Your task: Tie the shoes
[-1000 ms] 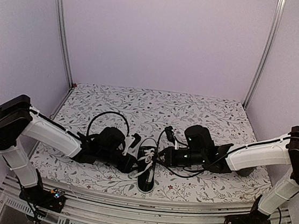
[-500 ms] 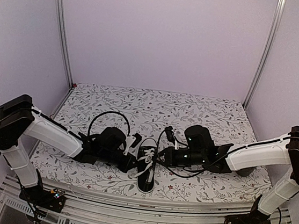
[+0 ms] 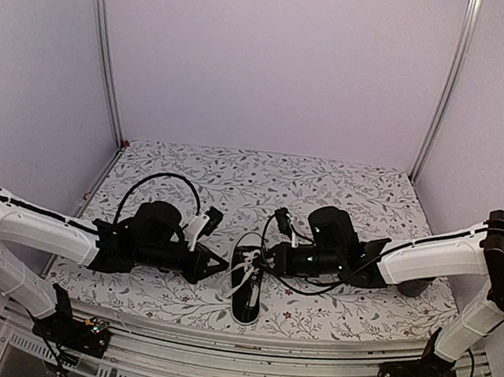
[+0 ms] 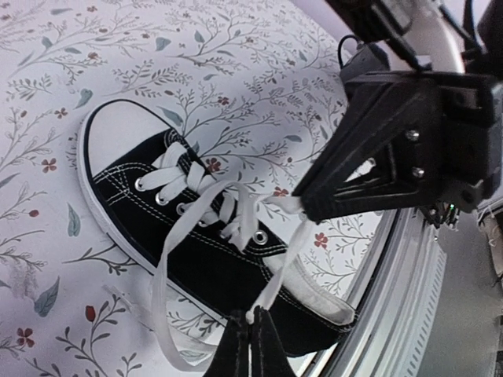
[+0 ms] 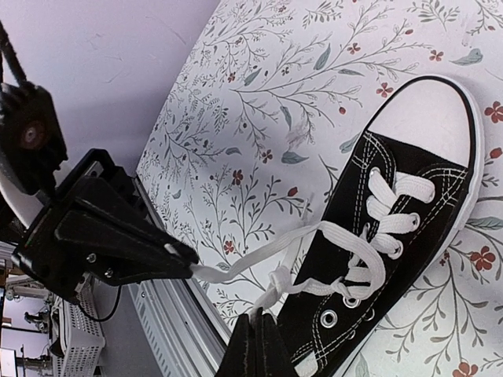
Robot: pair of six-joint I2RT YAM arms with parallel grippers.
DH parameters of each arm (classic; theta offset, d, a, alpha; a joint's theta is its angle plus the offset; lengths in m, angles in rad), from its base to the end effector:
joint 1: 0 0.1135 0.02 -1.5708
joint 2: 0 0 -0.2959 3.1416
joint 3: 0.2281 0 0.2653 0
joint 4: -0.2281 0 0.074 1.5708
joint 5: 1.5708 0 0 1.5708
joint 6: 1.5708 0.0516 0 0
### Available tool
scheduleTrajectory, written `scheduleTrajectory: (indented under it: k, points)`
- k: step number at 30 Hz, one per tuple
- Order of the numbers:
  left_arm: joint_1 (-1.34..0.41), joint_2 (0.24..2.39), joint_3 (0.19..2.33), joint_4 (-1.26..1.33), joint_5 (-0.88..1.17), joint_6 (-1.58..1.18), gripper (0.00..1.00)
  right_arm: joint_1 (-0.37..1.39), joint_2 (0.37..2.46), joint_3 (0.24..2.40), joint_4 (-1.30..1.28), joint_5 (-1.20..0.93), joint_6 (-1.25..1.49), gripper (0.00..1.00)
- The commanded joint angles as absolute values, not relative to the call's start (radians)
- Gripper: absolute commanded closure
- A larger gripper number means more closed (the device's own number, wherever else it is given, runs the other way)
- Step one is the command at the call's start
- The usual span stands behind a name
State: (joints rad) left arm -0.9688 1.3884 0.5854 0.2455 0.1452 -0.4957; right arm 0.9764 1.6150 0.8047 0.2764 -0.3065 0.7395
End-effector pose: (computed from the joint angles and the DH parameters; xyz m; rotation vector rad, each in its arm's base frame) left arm 0.1610 -0.2475 0.1941 0.6279 2.2093 -0.9756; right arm 0.1891 0.3076 0.2005 -0.4883 2.3328 1.2645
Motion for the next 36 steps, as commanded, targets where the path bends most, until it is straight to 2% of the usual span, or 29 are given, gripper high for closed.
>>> scheduleTrajectory:
  k: [1, 11, 26, 36]
  points:
    - [-0.996, 1.311, 0.553, 0.253, 0.242, -0.506, 1.00, 0.983, 1.643, 0.851, 0.285, -0.304, 0.732, 0.98]
    - [-1.113, 1.278, 0.659, 0.262, 0.237, -0.516, 1.00, 0.982, 1.698, 0.914, 0.273, -0.311, 0.743, 0.98]
    - [-1.223, 1.547, 0.889, 0.277, 0.201, -0.463, 1.00, 0.958, 1.711, 0.927, 0.255, -0.329, 0.742, 0.98]
    - [-1.268, 1.721, 0.991, 0.170, 0.056, -0.349, 1.00, 0.931, 1.698, 0.935, 0.227, -0.348, 0.712, 0.98]
